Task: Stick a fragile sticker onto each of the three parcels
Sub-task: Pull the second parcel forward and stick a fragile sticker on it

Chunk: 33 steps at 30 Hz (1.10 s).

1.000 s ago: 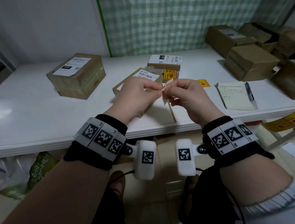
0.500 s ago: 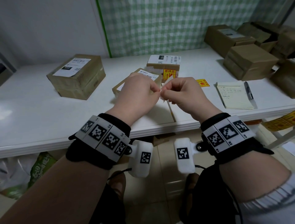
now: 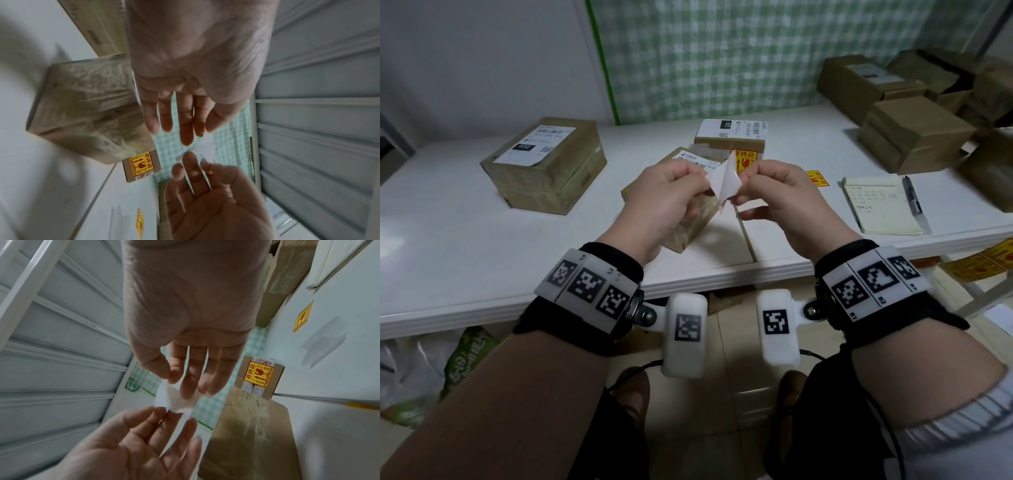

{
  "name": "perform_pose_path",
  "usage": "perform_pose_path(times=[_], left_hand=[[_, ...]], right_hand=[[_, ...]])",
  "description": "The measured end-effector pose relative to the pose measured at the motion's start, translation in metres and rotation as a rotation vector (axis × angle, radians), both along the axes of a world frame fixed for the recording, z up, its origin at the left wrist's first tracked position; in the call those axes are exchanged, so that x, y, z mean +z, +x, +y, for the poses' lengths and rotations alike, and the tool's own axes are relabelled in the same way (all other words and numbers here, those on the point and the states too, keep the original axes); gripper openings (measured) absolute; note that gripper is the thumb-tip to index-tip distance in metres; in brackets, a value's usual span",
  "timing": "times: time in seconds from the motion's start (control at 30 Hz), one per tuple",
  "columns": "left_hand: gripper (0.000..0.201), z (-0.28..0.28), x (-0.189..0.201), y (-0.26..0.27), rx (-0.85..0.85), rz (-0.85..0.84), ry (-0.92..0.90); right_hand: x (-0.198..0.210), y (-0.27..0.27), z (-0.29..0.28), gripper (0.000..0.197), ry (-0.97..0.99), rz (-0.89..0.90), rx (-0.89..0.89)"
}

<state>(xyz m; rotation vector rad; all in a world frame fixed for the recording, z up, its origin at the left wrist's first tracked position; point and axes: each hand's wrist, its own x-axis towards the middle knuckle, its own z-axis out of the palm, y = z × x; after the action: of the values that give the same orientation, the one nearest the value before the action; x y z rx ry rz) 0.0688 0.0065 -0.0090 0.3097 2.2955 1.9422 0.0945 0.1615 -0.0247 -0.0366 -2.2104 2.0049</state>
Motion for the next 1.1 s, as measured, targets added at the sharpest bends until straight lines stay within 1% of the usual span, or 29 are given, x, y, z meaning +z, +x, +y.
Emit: perform_pose_path(times=[0.03,0.13,0.17,0.23,0.3,0.37,0.47,0.57,0.63,0.77,0.87,0.97,1.1], left_hand=[[0.024,0.001,0.0,0.0,-0.007,0.008,-0.006],[0.009,0.003,0.002,0.003,-0.026,0.101,-0.086],[0.01,0.004,0.001,0.002,-0.028,0.115,-0.101],[0.011,0.004,-0.001,0.0,-0.037,0.085,-0.077],[0.021,0.005,-0.004,-0.003,-0.037,0.019,-0.023],[0.019,0.005,-0.006,-0.004,-0.049,0.002,0.005],[0.008,0.005,-0.008,-0.001,-0.09,0.101,-0.022],[0.011,0.005,-0.013,-0.003,-0.052,0.158,-0.063],[0.016,0.006,-0.014,-0.006,-0.007,0.146,-0.06],[0.018,0.008,-0.015,-0.007,-0.004,0.071,-0.024],[0.019,0.008,-0.014,-0.007,-0.004,0.012,0.045],[0.018,0.009,-0.013,-0.008,0.009,-0.04,0.099],[0.015,0.009,-0.01,-0.01,0.066,-0.031,0.151]], right_hand=[[0.001,0.0,-0.001,0.006,-0.015,-0.006,0.02],[0.002,0.002,-0.006,0.01,0.006,-0.009,0.06],[0.001,0.002,-0.006,0.011,0.022,-0.001,0.056],[0.0,0.002,-0.007,0.01,0.037,0.013,0.04],[-0.002,0.002,-0.006,0.014,0.041,0.013,0.031],[-0.002,0.001,-0.006,0.014,0.017,0.014,0.029],[-0.001,0.001,-0.006,0.014,0.006,0.024,0.031],[-0.002,0.001,-0.004,0.014,0.011,0.025,0.034],[-0.003,0.001,-0.004,0.017,0.003,0.018,0.034],[-0.004,0.001,-0.004,0.017,-0.048,-0.01,0.003],[-0.006,0.0,-0.004,0.014,-0.106,-0.032,-0.056],[-0.007,-0.001,-0.001,0.02,-0.166,-0.04,-0.123],[-0.01,-0.002,0.007,0.018,-0.201,-0.055,-0.226]])
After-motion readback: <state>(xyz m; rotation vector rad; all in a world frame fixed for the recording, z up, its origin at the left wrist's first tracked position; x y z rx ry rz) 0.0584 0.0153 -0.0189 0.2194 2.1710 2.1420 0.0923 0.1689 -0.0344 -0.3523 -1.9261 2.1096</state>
